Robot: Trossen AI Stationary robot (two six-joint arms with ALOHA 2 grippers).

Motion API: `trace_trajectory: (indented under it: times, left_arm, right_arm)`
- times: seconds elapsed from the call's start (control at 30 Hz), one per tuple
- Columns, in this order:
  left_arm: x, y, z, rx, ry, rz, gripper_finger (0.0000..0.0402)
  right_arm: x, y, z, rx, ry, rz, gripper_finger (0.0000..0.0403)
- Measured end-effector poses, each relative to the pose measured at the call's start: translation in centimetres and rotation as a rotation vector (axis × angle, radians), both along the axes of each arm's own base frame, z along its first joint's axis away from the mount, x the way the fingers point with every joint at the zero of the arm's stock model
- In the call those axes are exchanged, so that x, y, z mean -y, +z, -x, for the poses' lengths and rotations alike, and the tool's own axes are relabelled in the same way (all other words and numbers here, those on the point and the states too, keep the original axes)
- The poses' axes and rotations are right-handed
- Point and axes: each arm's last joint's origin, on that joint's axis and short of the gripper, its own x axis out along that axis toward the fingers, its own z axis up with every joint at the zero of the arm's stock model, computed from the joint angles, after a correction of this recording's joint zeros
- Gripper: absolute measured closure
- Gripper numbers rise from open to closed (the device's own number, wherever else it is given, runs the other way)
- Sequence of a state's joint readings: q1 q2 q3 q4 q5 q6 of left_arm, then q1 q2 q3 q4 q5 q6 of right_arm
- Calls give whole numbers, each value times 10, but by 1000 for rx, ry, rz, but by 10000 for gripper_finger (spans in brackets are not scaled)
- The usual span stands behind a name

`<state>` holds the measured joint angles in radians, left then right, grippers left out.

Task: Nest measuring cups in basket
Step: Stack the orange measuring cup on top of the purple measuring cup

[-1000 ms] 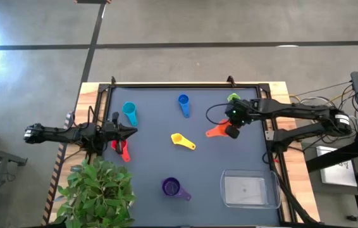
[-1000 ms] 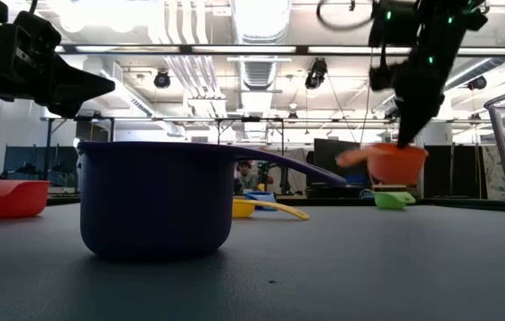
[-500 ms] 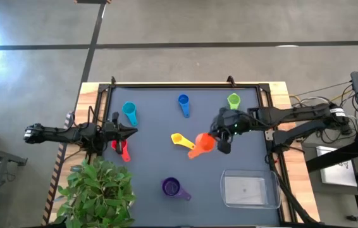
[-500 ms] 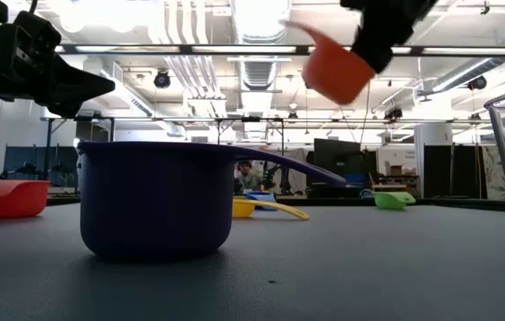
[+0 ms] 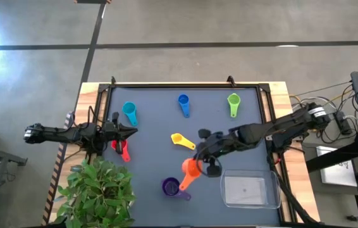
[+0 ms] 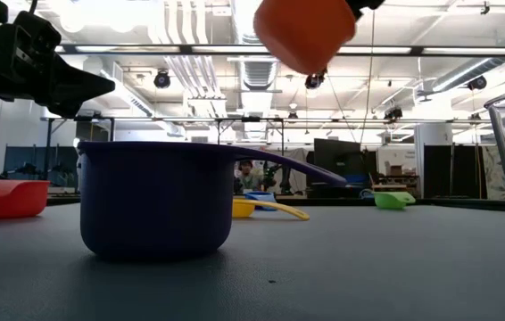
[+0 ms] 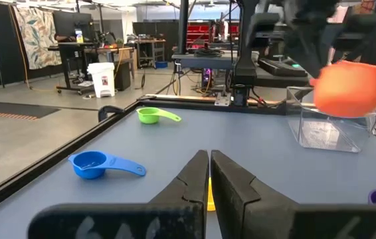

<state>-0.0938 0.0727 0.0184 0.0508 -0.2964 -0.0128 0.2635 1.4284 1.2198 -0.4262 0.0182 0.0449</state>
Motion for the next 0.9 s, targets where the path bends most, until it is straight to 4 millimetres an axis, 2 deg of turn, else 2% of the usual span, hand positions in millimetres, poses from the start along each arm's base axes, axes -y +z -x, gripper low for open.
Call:
trace_trajectory:
  times: [0.17,0.6,0.9]
  left_arm:
    - [0,0,0,0,0,0,402]
    - [0,0,0,0,0,0,402]
    - [0,0,0,0,0,0,402]
  right_arm:
    - [-13,-16,-19,4,35,11,394]
    - [-28,-47,-64,63,96,-55,394]
    - [-32,-68,-76,54,96,-53,394]
